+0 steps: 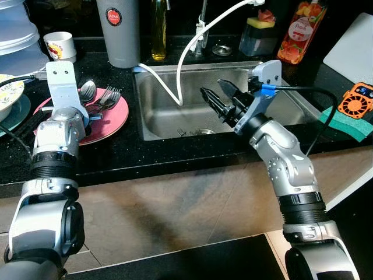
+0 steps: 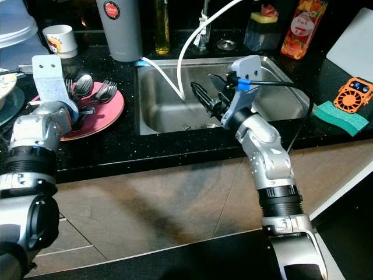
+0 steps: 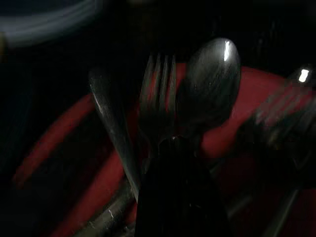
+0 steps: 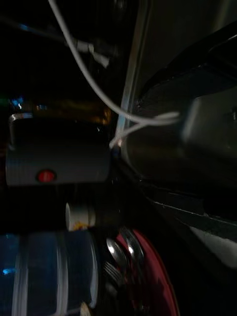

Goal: Kitchen organization

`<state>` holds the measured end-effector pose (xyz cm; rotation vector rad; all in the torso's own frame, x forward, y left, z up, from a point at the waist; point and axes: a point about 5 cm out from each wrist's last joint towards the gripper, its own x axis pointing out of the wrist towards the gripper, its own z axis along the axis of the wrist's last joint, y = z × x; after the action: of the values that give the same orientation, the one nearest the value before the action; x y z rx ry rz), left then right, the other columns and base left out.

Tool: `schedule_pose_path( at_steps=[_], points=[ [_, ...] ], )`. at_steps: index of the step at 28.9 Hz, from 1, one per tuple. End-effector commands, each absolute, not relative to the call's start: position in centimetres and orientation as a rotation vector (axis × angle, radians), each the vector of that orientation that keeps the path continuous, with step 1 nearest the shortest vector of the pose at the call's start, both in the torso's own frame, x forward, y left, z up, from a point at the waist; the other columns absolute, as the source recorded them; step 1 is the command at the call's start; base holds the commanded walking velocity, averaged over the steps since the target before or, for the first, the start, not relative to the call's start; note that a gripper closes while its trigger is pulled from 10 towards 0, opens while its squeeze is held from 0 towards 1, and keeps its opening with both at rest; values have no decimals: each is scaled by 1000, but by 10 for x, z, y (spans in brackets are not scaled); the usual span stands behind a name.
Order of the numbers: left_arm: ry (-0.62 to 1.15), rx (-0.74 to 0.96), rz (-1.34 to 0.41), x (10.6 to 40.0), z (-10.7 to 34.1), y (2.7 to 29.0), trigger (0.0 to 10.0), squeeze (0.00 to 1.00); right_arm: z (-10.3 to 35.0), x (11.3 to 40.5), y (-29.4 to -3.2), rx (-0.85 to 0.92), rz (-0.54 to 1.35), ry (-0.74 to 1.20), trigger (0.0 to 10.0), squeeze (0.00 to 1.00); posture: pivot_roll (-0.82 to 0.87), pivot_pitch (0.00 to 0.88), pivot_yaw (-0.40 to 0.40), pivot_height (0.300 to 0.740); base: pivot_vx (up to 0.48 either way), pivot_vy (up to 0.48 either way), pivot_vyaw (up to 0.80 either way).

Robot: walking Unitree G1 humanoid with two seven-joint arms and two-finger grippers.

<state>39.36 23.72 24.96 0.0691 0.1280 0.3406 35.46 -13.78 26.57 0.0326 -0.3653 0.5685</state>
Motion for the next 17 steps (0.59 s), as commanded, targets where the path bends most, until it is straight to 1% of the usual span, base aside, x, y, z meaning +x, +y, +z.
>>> schedule_pose_path(
  at_steps=[1, 3, 5, 8, 9, 10, 13, 17],
  points=[
    [-18, 169, 332, 392, 273, 232, 10000, 0, 266, 353, -144, 36, 541, -387, 10000, 0, 123, 44, -19, 740, 0, 0, 0],
    [-131, 167, 282, 388, 292, 222, 10000, 0, 270, 352, -148, 81, 499, -412, 10000, 0, 121, 46, -20, 740, 0, 0, 0],
    [-186, 158, 265, 385, 302, 219, 10000, 0, 272, 353, -152, 124, 458, -427, 10000, 0, 121, 46, -20, 740, 0, 0, 0],
    [-221, 166, 271, 384, 308, 220, 10000, 0, 273, 357, -158, 165, 403, -435, 10000, 0, 124, 46, -24, 740, 0, 0, 0],
    [-231, 174, 271, 384, 310, 220, 10000, 0, 274, 360, -162, 142, 358, -438, 10000, 0, 122, 46, -25, 740, 0, 0, 0],
    [-245, 186, 267, 384, 313, 219, 10000, 0, 274, 365, -170, 129, 286, -413, 10000, 0, 123, 47, -26, 740, 0, 0, 725],
    [-255, 192, 265, 383, 315, 218, 10000, 0, 273, 369, -175, 106, 229, -385, 10000, 0, 123, 47, -26, 740, 0, 0, 740],
    [-263, 196, 250, 383, 315, 215, 10000, 0, 277, 371, -187, 129, 159, -408, 10000, 0, 121, 47, -25, 740, 0, 0, 770]
  ],
)
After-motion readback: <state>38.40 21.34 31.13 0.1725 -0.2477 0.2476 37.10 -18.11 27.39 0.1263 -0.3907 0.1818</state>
